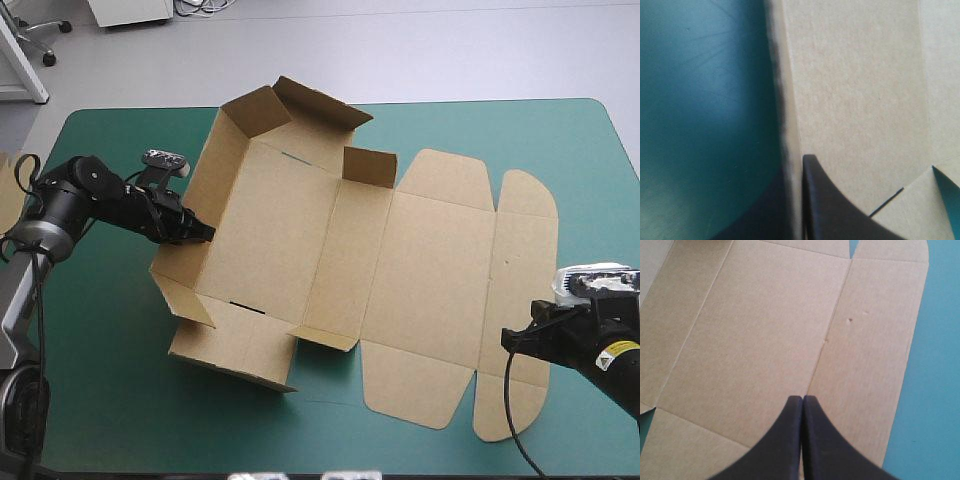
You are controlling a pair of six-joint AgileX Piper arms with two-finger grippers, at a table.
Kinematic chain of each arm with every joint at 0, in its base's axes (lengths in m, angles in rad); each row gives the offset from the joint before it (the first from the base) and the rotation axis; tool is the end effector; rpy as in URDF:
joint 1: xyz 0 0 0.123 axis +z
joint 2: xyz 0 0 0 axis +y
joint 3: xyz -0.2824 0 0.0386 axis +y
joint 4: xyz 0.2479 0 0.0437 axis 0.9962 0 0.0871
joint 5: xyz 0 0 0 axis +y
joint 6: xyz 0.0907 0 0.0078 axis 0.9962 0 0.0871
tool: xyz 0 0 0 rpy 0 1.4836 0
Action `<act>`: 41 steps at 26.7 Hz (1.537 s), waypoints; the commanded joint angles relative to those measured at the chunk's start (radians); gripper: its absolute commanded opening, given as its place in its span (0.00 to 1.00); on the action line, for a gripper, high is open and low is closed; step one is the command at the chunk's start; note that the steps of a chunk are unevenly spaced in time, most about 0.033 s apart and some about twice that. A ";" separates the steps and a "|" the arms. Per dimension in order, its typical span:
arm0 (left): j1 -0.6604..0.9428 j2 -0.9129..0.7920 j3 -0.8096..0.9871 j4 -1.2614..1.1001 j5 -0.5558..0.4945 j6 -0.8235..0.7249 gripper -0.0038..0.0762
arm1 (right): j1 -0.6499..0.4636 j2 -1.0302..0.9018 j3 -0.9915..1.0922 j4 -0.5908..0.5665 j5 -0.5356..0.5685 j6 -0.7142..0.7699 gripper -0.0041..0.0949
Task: Fold the box
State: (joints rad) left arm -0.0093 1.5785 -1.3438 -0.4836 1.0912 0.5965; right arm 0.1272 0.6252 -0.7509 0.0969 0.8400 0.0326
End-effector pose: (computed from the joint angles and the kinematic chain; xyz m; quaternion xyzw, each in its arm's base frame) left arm 0.3226 -0.0406 0.3130 0.2151 0.9360 -0.1716 0.2195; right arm 0.1059 0.0202 0.3408 -0.0297 0.8893 0.0829 0.4488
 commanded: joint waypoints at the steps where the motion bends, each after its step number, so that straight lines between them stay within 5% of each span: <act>1: -0.050 -0.062 -0.057 0.142 -0.047 -0.055 0.03 | -0.001 0.006 -0.034 0.011 -0.056 -0.001 0.01; 14: -0.081 -0.062 -0.155 0.403 -0.100 -0.077 0.03 | -0.001 0.006 -0.034 0.027 -0.050 -0.008 0.01; 30: -0.471 -0.060 -0.164 0.932 -0.190 -0.215 0.03 | -0.001 0.006 -0.034 0.027 -0.050 -0.011 0.01; 34: -0.477 -0.060 -0.164 1.025 -0.292 -0.222 0.03 | -0.001 0.006 -0.034 0.027 -0.050 -0.011 0.01; 41: -0.557 -0.088 -0.164 1.032 -0.301 -0.222 0.03 | -0.001 0.006 -0.034 0.027 -0.050 -0.011 0.01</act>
State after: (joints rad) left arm -0.5189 1.5581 -1.4710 0.5189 0.8575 0.3903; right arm 0.1272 0.6252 -0.7509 0.1183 0.8465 0.0298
